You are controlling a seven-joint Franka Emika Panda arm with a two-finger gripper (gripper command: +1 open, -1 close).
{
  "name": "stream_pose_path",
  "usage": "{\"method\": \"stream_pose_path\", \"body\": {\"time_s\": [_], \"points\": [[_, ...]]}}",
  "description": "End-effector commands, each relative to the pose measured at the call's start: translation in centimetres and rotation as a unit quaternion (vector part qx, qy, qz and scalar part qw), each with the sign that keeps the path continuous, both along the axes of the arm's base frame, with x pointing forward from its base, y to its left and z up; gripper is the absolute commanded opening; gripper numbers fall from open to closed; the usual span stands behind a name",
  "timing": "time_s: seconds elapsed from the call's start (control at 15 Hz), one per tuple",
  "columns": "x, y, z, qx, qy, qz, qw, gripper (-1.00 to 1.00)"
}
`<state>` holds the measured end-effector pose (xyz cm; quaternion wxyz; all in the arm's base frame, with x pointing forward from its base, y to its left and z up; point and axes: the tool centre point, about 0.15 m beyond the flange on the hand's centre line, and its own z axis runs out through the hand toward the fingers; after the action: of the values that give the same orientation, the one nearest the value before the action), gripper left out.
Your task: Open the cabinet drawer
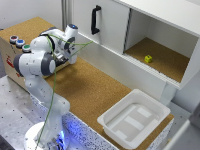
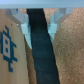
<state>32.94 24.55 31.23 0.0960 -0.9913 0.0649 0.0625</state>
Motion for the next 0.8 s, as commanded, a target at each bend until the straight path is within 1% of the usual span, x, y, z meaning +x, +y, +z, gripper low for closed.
{"method": "stream_pose_path", "body": {"time_s": [0.0, 0.33, 0.67, 0.73], "points": [[2.4, -5.2, -5.7, -0.012, 0.010, -0.029, 0.999, -1.00], [2.6, -9.4, -6.5, -0.028, 0.020, -0.053, 0.998, -1.00], [3.1, -12.0, -6.4, -0.038, 0.018, -0.081, 0.996, -1.00], [3.2, -12.4, -6.3, -0.039, 0.026, -0.082, 0.996, 1.00]]}}
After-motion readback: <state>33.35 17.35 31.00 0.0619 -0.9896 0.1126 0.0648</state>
